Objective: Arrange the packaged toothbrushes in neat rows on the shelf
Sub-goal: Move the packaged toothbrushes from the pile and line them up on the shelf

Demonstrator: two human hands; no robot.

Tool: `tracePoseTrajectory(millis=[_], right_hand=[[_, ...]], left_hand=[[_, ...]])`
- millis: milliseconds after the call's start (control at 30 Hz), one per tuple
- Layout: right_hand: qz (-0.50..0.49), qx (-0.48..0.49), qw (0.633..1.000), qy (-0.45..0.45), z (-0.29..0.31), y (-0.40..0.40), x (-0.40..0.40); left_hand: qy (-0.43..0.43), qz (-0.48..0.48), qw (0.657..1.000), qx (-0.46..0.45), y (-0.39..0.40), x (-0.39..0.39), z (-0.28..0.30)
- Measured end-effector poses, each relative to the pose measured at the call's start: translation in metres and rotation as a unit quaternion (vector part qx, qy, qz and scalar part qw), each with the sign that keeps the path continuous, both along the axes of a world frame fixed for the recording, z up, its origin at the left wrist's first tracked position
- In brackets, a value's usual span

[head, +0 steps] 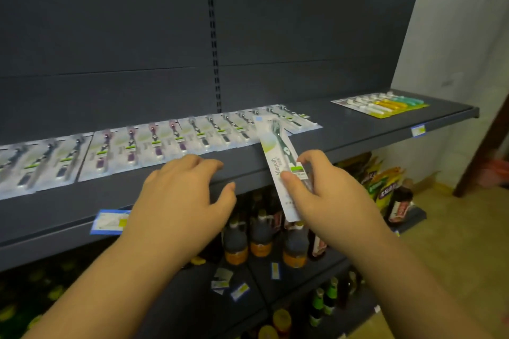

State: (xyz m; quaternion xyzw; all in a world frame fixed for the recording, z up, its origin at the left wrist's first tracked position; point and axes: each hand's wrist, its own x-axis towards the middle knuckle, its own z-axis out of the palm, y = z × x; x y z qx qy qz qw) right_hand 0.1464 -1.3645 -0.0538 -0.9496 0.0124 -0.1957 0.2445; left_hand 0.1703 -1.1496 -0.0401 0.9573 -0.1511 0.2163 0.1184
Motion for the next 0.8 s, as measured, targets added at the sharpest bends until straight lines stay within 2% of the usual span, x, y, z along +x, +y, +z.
tracePoseTrajectory(millis=[200, 500, 667, 800], right_hand=[[-0.002, 0.011, 1.000, -0.003, -0.009, -0.054, 0.028], [-0.033, 0.003, 0.998, -0.055, -0.011, -0.123, 0.103], [-0.042, -0.018, 0.996, -0.072, -0.007, -0.160, 0.147], [-0.056, -0.073, 0.994, -0.051, -0.006, -0.189, 0.185]], left_hand=[[0.005, -0.010, 1.000, 0.020, -0.061, 0.027, -0.003], [-0.006, -0.034, 0.999, -0.016, -0.128, 0.100, -0.017], [-0.007, -0.038, 0.999, 0.001, -0.165, 0.138, -0.012], [0.003, -0.028, 1.000, 0.009, -0.184, 0.157, -0.012]])
